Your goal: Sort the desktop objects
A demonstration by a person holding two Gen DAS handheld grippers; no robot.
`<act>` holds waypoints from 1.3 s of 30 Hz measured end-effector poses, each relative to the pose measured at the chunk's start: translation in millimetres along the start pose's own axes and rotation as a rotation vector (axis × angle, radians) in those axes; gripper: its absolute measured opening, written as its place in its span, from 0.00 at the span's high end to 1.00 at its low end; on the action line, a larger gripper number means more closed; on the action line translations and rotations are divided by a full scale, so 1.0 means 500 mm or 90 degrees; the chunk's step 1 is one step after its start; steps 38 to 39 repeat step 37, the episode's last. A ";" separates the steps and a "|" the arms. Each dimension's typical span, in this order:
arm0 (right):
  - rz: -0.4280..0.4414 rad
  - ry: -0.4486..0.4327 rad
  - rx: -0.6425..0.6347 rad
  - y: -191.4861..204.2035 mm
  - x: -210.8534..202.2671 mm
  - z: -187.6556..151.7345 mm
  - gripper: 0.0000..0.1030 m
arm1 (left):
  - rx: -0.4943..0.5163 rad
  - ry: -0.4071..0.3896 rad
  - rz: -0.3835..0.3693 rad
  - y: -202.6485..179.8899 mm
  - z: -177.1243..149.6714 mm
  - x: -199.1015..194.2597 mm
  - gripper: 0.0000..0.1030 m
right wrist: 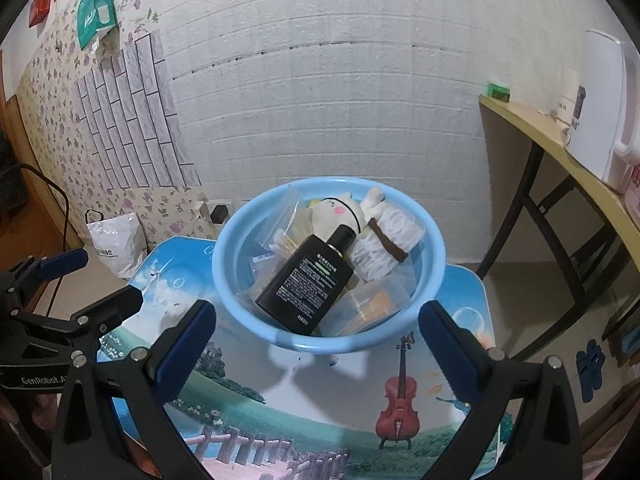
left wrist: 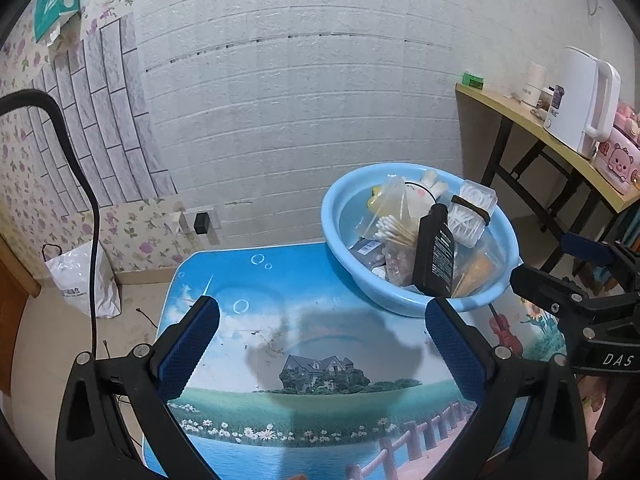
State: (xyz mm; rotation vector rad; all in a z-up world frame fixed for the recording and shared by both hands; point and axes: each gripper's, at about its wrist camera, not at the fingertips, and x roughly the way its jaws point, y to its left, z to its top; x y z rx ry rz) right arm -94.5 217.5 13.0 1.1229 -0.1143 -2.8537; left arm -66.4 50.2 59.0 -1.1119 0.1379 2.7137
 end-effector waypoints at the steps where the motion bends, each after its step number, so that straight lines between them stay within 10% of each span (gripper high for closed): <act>1: 0.002 0.001 0.004 0.000 0.001 -0.001 0.00 | -0.001 0.001 0.000 0.001 0.000 0.002 0.00; 39: -0.005 0.009 0.034 -0.006 0.004 -0.011 0.00 | -0.030 0.008 -0.011 0.014 -0.023 0.005 0.00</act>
